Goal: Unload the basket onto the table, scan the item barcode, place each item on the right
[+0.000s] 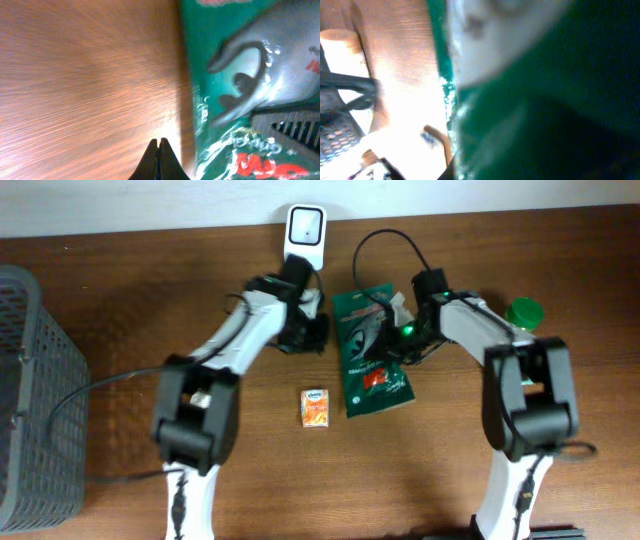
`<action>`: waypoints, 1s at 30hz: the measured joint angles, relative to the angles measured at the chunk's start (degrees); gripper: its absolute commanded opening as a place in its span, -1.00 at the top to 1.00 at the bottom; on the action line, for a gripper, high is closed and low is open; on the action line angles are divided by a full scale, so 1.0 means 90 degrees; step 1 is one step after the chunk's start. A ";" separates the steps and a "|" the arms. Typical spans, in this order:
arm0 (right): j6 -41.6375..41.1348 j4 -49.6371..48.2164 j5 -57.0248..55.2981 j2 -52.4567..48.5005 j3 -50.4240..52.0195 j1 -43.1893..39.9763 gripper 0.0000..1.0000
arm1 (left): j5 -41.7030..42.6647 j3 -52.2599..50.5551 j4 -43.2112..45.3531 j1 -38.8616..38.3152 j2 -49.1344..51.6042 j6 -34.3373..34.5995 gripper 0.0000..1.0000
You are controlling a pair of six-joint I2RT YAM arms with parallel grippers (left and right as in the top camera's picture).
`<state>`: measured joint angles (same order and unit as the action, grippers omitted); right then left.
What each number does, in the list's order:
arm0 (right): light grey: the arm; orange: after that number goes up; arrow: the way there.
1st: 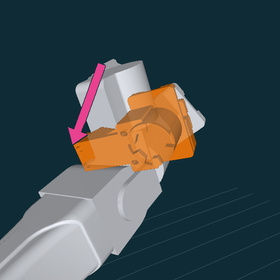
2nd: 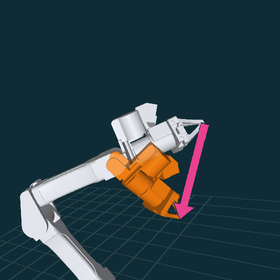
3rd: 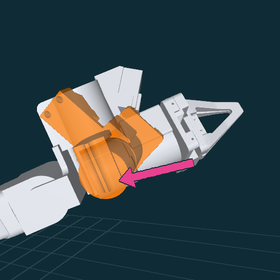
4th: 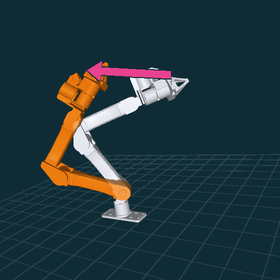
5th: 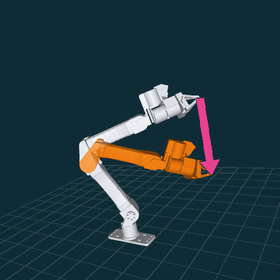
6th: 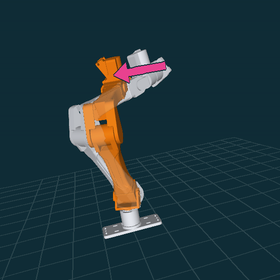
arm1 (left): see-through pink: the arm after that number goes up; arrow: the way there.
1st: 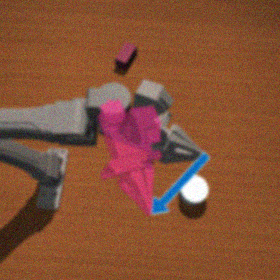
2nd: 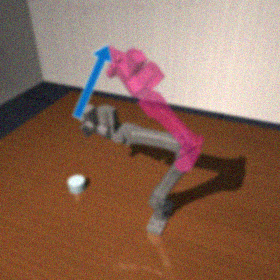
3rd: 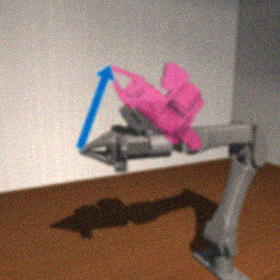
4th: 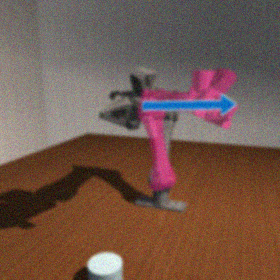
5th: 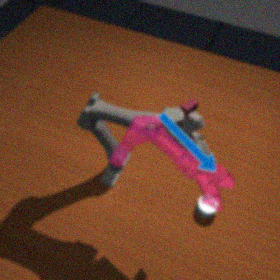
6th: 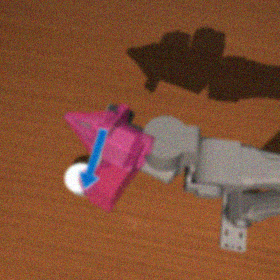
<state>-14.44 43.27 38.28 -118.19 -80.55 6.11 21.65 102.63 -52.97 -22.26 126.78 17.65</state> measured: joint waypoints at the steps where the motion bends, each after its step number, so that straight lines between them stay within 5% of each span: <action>1: 0.0085 0.0160 -0.0257 0.0359 0.0000 0.0024 0.91 | -0.0039 0.0000 -0.0053 0.0129 -0.0294 -0.0095 1.00; 7: 0.0148 0.1790 -0.3167 0.1860 -0.0464 0.1209 0.92 | -0.0197 0.0002 -0.0432 0.0816 -0.2353 -0.0364 1.00; 13: -0.0631 0.2669 -0.6856 0.1632 -0.0551 0.2919 0.92 | -0.0644 0.0000 -0.0913 0.1610 -0.2701 -0.0396 1.00; 18: -0.0775 0.2516 -0.7728 0.0823 -0.0571 0.3072 0.89 | -0.0874 0.0000 -0.1190 0.1690 -0.2701 -0.0398 1.00; 19: -0.0782 0.2446 -0.7779 0.0590 -0.0573 0.3084 0.78 | -0.0920 0.0000 -0.1209 0.1690 -0.2701 -0.0398 1.00; 22: -0.0707 0.2293 -0.7609 0.0253 -0.0573 0.3206 0.00 | -0.0988 0.0000 -0.1219 0.1690 -0.2701 -0.0398 1.00; 25: -0.0529 0.2023 -0.7089 0.0245 -0.0580 0.3638 -0.33 | -0.1081 0.0000 -0.1234 0.1690 -0.2701 -0.0398 1.00; 30: -0.0442 0.1960 -0.6564 0.0245 -0.0580 0.4192 -0.26 | -0.1132 0.0000 -0.1234 0.1690 -0.2701 -0.0398 1.00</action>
<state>-18.41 60.90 -20.80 -115.98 -85.78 43.83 11.46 102.63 -64.07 -7.05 102.48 14.06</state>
